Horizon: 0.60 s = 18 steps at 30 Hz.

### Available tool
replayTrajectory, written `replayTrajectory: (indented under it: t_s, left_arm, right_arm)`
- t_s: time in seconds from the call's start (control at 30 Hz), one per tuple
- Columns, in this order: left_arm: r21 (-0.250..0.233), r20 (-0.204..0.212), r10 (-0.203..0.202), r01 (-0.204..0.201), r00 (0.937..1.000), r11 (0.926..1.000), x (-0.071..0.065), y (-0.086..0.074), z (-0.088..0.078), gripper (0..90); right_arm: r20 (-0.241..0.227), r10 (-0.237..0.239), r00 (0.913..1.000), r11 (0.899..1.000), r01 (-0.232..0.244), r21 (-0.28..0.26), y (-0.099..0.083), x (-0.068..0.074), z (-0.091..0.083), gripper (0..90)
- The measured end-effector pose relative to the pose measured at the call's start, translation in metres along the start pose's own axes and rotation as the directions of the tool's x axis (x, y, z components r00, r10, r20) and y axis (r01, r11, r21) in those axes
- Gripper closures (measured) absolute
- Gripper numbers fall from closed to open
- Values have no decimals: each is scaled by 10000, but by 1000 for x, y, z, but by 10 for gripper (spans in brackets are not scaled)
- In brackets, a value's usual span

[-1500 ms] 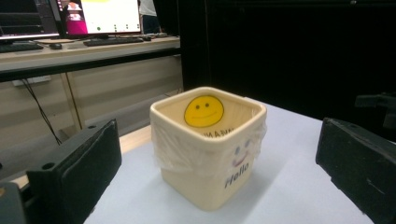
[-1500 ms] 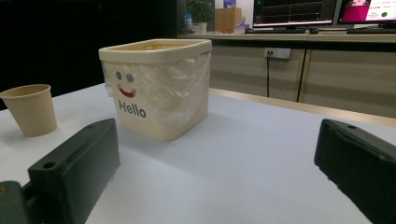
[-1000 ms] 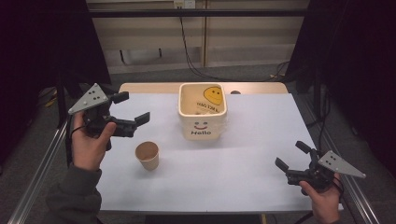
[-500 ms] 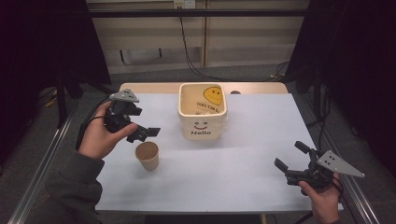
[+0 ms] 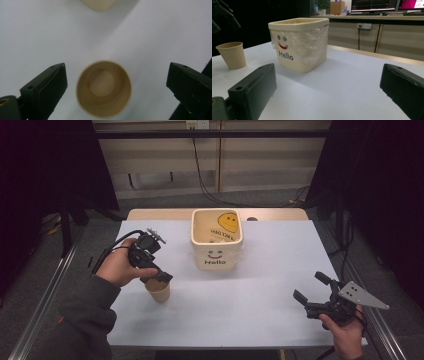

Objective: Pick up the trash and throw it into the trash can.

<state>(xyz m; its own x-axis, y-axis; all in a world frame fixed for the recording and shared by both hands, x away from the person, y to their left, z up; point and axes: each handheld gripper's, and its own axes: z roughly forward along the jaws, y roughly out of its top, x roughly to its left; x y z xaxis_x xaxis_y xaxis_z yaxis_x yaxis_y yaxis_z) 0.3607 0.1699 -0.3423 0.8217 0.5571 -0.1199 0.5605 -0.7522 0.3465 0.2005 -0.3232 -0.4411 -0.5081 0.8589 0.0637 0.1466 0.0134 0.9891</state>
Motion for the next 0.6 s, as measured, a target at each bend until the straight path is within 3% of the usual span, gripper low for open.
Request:
replayTrajectory:
  t_s: [0.03,0.13,0.17,0.6]
  left_arm:
    - [375,-43,-52,54,10000,9993,1,0,3,32]
    - [572,-112,-276,282,9996,9980,2,0,9,34]
    - [866,-54,-340,344,9994,9956,3,-1,13,36]
    - [1691,-172,-926,941,9956,9811,12,-6,38,83]
  right_arm:
    - [8,-21,10000,10000,21,26,0,0,0,3]
    - [30,24,10000,10000,-24,-30,0,1,0,3]
    - [18,8,10000,10000,-8,-41,0,1,1,3]
    - [-16,-103,9999,9999,103,13,0,1,1,3]
